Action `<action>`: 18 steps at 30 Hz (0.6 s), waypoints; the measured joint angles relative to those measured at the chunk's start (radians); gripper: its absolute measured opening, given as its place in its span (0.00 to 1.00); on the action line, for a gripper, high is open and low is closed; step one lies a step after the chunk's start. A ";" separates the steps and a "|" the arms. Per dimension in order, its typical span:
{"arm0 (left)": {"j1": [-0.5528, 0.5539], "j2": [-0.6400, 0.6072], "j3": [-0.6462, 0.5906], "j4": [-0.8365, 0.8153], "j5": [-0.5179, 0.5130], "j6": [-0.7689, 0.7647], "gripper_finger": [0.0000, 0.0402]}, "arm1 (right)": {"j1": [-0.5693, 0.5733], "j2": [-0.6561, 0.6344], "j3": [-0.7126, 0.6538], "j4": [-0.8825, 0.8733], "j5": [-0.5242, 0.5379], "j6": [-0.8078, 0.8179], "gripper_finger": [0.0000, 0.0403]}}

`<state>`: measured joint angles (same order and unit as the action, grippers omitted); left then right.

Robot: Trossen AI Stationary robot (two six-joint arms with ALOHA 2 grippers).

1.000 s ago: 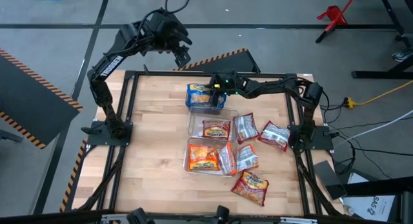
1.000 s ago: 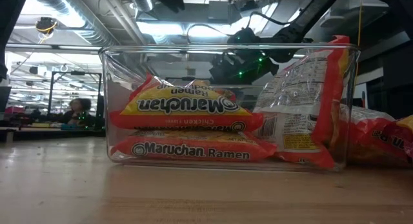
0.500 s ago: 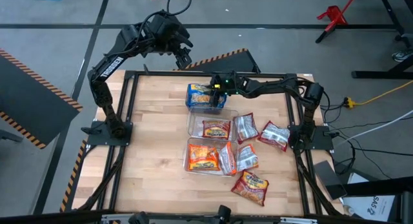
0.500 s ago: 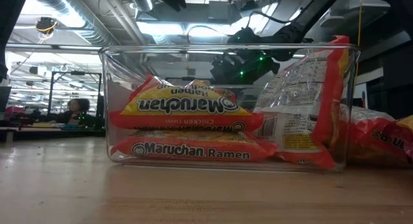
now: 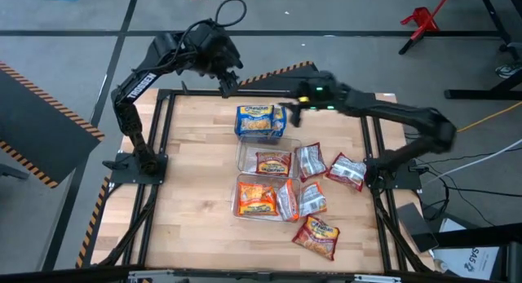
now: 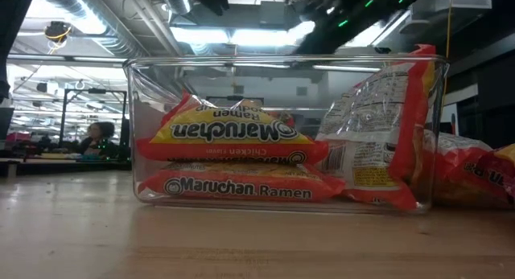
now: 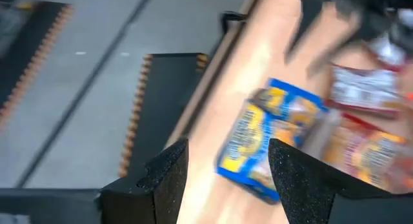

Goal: Sort Maruchan noodles
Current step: Put the top left red noodle pack into the top transparent bin

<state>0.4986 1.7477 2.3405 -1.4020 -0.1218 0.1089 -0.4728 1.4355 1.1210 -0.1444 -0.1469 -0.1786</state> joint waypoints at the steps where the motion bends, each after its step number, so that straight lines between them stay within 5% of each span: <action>1: -0.004 -0.001 0.000 -0.007 0.028 -0.003 0.52 | 0.000 -0.058 0.000 -0.088 0.028 -0.022 0.34; 8: -0.090 -0.004 -0.004 0.007 0.091 -0.004 0.52 | 0.001 -0.394 -0.011 -0.557 0.245 0.034 0.34; 18: -0.287 -0.005 -0.148 0.140 0.091 0.003 0.52 | 0.002 -0.616 -0.319 -0.825 0.099 0.333 0.35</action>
<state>0.2119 1.7424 2.1924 -1.2622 -0.0310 0.1120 -0.4709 0.8199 0.8024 -0.9698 -0.0481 0.1545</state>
